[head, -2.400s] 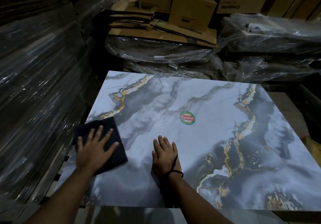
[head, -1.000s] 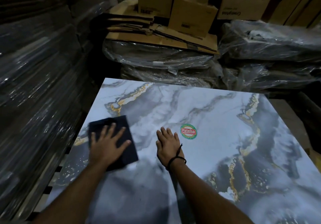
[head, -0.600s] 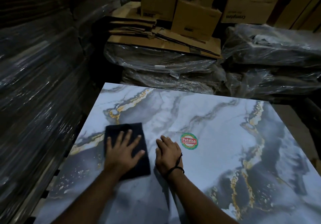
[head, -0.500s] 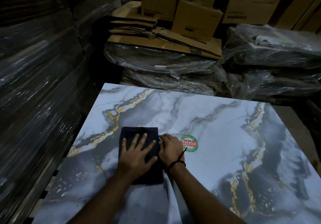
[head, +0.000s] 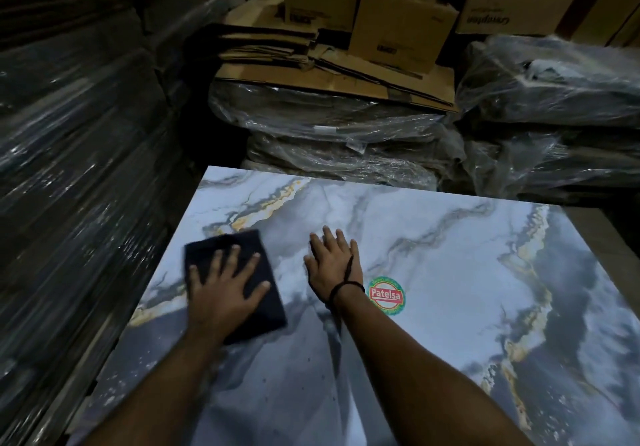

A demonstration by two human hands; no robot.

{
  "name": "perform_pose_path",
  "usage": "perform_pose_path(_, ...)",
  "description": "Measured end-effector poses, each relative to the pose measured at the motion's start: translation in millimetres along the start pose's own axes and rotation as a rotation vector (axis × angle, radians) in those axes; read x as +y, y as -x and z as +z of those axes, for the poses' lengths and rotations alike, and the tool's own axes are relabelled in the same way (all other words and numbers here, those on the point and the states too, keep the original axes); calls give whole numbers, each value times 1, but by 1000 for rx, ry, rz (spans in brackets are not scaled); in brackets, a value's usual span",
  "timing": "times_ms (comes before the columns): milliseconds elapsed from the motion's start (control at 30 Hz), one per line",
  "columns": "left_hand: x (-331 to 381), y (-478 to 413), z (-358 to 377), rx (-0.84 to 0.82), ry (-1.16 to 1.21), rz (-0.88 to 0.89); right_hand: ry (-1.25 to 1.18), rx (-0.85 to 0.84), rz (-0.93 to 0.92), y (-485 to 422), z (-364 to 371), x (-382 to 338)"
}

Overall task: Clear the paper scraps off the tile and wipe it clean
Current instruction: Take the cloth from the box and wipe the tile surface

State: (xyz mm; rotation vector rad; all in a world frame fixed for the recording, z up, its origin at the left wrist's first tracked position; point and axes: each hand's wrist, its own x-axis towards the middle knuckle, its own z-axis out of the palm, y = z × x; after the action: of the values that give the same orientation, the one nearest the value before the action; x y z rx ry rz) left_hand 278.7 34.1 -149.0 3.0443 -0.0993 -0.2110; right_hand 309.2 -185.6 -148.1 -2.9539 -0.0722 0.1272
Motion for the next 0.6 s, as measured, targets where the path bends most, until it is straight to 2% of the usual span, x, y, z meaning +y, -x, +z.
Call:
perform_pose_path(100, 43, 15, 13, 25, 8, 214, -33, -19, 45, -3, 3, 6)
perform_pose_path(167, 52, 16, 15, 10, 24, 263, -53, 11, 29, -2, 4, 9)
perform_pose_path(267, 17, -4, 11, 33, -2, 152, -78, 51, 15, -1, 4, 10)
perform_pose_path(367, -43, -24, 0, 40, -14, -100, -93, 55, 28, -2, 5, 8)
perform_pose_path(433, -66, -32, -8, 21, 33, -205, -91, 42, 41, -4, 7, 6)
perform_pose_path(533, -57, -40, -12, 4, 50, -228, -116, 36, 49, -5, 8, 6)
perform_pose_path(600, -31, -45, -10, 27, 25, -139, -144, 46, 51, -6, 8, 6)
